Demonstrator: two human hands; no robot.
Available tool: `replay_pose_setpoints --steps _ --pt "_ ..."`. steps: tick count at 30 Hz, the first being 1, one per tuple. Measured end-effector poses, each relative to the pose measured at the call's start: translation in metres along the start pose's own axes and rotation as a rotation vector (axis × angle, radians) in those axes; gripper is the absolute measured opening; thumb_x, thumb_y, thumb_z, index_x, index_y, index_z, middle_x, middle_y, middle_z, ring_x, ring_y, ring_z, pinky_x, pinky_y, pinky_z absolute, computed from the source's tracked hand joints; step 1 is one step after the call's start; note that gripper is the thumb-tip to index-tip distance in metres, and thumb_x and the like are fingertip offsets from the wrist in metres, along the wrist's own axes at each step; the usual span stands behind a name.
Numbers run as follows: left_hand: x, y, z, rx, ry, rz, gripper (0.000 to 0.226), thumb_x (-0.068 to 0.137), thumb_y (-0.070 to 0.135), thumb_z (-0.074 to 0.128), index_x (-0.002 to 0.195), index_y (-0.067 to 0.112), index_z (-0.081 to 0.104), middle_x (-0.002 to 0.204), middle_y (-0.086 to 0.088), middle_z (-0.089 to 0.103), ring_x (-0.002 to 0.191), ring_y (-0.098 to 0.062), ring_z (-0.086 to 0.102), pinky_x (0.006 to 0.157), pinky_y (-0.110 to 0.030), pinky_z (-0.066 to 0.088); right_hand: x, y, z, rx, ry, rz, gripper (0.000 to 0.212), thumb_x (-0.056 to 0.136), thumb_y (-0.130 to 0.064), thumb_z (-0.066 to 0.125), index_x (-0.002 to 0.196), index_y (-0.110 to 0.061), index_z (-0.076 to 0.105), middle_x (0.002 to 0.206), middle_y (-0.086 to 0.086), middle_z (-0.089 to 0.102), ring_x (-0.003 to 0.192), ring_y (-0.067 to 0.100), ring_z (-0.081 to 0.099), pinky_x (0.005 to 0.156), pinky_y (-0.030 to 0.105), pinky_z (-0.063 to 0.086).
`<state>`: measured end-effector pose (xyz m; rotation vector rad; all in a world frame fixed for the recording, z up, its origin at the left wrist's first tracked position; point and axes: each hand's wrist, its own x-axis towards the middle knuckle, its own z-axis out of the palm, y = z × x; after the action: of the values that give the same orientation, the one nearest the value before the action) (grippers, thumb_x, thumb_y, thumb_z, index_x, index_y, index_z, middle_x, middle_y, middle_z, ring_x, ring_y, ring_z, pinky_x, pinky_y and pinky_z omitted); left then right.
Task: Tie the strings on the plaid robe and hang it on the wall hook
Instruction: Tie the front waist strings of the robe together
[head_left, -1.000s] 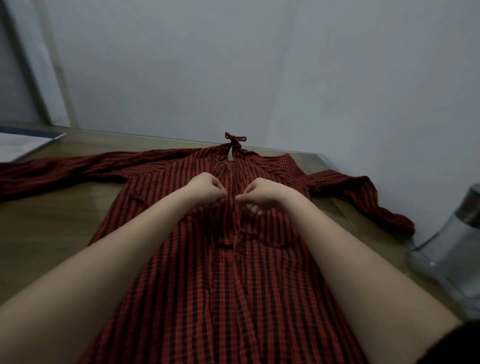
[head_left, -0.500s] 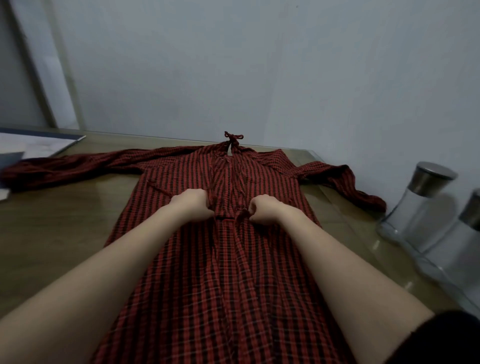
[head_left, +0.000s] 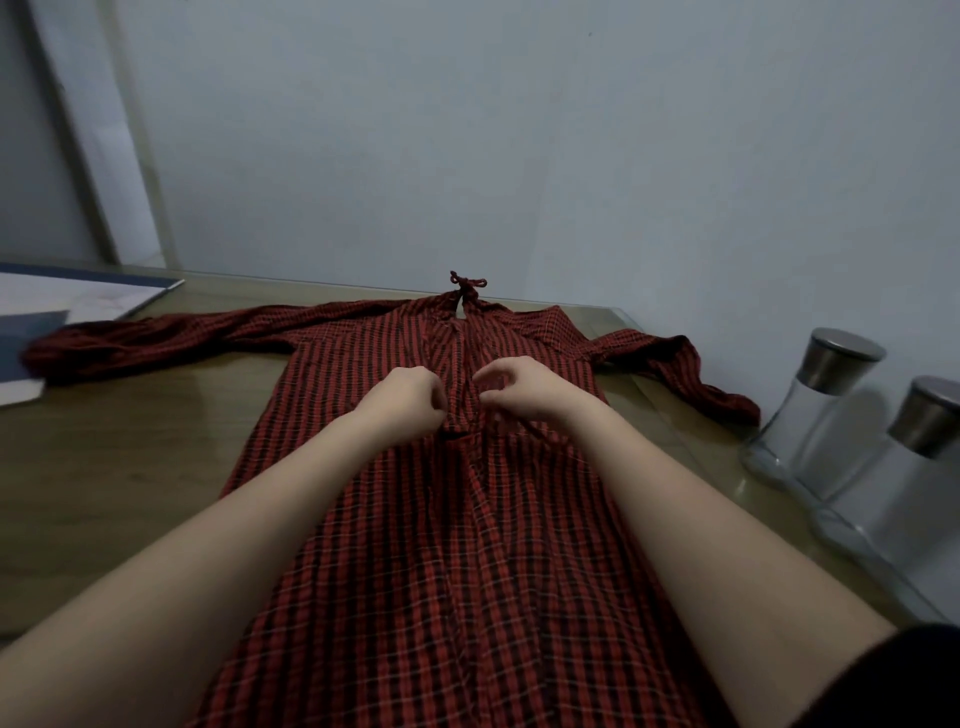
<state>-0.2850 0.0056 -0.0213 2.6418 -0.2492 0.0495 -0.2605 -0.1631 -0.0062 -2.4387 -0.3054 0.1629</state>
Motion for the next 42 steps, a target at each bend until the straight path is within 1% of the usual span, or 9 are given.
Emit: replay_pose_setpoints --steps 3,6,11,16,23,29,35,39,42 --pt "0.001 0.007 -0.005 -0.025 0.050 0.029 0.016 0.083 0.016 0.057 0.090 0.016 0.071 0.100 -0.008 0.071 0.094 -0.024 0.065 0.085 -0.039 0.055 0.000 -0.007 -0.001 0.471 -0.137 0.124 0.020 0.092 -0.008 0.050 0.100 -0.003 0.067 0.064 0.006 0.063 0.051 0.013 0.059 0.049 0.024 0.044" --pt "0.004 0.013 -0.013 -0.057 0.101 0.013 0.021 0.084 0.013 0.054 0.097 0.014 0.070 0.103 -0.009 0.068 0.097 -0.026 0.064 0.086 -0.040 0.054 0.004 -0.009 0.002 0.758 -0.227 0.127 0.023 0.091 0.001 0.042 0.098 0.002 0.064 0.080 0.013 0.068 0.072 0.020 0.066 0.073 0.030 0.054" --pt "0.009 0.008 -0.025 0.082 0.158 0.035 0.023 0.078 0.003 0.052 0.094 0.015 0.064 0.104 -0.009 0.066 0.099 -0.030 0.062 0.085 -0.043 0.052 0.011 -0.003 0.001 0.801 -0.050 0.010 0.014 0.090 0.004 0.052 0.088 -0.002 0.065 0.071 0.006 0.074 0.060 0.009 0.070 0.061 0.022 0.057" --pt "0.012 0.010 -0.033 0.180 0.156 0.123 0.028 0.078 -0.002 0.051 0.092 0.015 0.069 0.102 -0.009 0.068 0.096 -0.031 0.064 0.082 -0.043 0.054 0.022 -0.009 0.002 0.635 0.292 0.042 0.027 0.087 -0.026 0.064 0.065 -0.012 0.071 0.056 0.006 0.055 0.043 0.012 0.042 0.043 0.021 0.034" --pt "0.016 0.024 -0.036 -0.002 0.127 0.199 0.027 0.075 0.006 0.058 0.083 0.026 0.073 0.094 -0.001 0.072 0.093 -0.022 0.066 0.083 -0.040 0.054 0.028 -0.021 0.008 0.533 0.201 0.145 0.027 0.086 -0.008 0.060 0.058 -0.012 0.061 0.043 -0.001 0.054 0.027 0.004 0.034 0.032 0.013 0.024" --pt "0.022 0.028 -0.042 -0.154 0.192 0.117 0.017 0.076 0.008 0.065 0.083 0.017 0.077 0.087 -0.006 0.072 0.079 -0.015 0.063 0.073 -0.025 0.051 0.018 -0.017 0.005 0.327 -0.099 -0.027 0.010 0.081 0.001 0.064 0.088 -0.002 0.071 0.075 0.006 0.063 0.062 0.012 0.049 0.056 0.022 0.038" --pt "0.030 0.028 -0.040 -0.173 0.149 0.087 0.017 0.076 0.006 0.065 0.086 0.016 0.076 0.087 -0.006 0.072 0.076 -0.013 0.062 0.064 -0.015 0.045 0.017 -0.010 0.006 0.351 -0.008 -0.045 0.036 0.084 -0.026 0.066 0.095 0.009 0.069 0.098 0.029 0.070 0.082 0.024 0.057 0.092 0.055 0.049" --pt "0.042 0.031 -0.037 -0.092 0.179 0.023 0.023 0.079 0.016 0.064 0.100 0.022 0.070 0.110 -0.005 0.066 0.109 -0.024 0.058 0.094 -0.038 0.047 0.014 -0.014 0.006 0.327 -0.016 -0.032 0.047 0.088 -0.031 0.060 0.098 0.015 0.064 0.093 0.025 0.072 0.081 0.024 0.056 0.095 0.061 0.043" --pt "0.043 0.033 -0.034 -0.048 0.339 -0.077 0.019 0.076 0.025 0.070 0.093 0.022 0.062 0.112 -0.006 0.056 0.112 -0.027 0.051 0.093 -0.040 0.043 0.011 -0.017 0.005 0.378 -0.013 -0.018 0.046 0.088 -0.032 0.059 0.092 0.013 0.064 0.081 0.017 0.069 0.080 0.025 0.058 0.094 0.051 0.047"
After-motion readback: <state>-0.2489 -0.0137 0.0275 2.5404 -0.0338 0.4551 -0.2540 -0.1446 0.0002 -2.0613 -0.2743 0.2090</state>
